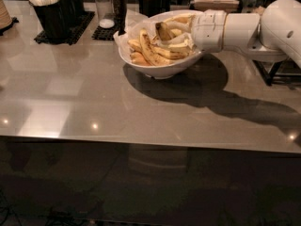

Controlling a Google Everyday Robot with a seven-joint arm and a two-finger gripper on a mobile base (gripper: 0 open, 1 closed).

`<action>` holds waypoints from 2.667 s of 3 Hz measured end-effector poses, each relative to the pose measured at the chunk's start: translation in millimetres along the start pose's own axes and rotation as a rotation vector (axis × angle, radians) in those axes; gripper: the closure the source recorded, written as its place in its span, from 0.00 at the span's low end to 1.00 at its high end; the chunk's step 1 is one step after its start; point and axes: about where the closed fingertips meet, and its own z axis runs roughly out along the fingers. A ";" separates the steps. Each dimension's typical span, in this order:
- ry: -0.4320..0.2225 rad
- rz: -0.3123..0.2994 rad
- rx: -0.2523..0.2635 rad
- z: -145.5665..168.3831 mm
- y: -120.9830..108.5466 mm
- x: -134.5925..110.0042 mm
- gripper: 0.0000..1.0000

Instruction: Pick banana from white bowl

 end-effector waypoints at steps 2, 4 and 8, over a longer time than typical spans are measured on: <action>-0.160 -0.004 0.067 -0.8 13.0 -44.2 1.00; -0.266 0.017 0.126 -13.4 19.0 -69.3 1.00; -0.314 -0.037 0.219 -46.7 18.7 -104.9 1.00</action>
Offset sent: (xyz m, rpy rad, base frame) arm -0.0611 0.0191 0.0320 0.2729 -0.0989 0.1022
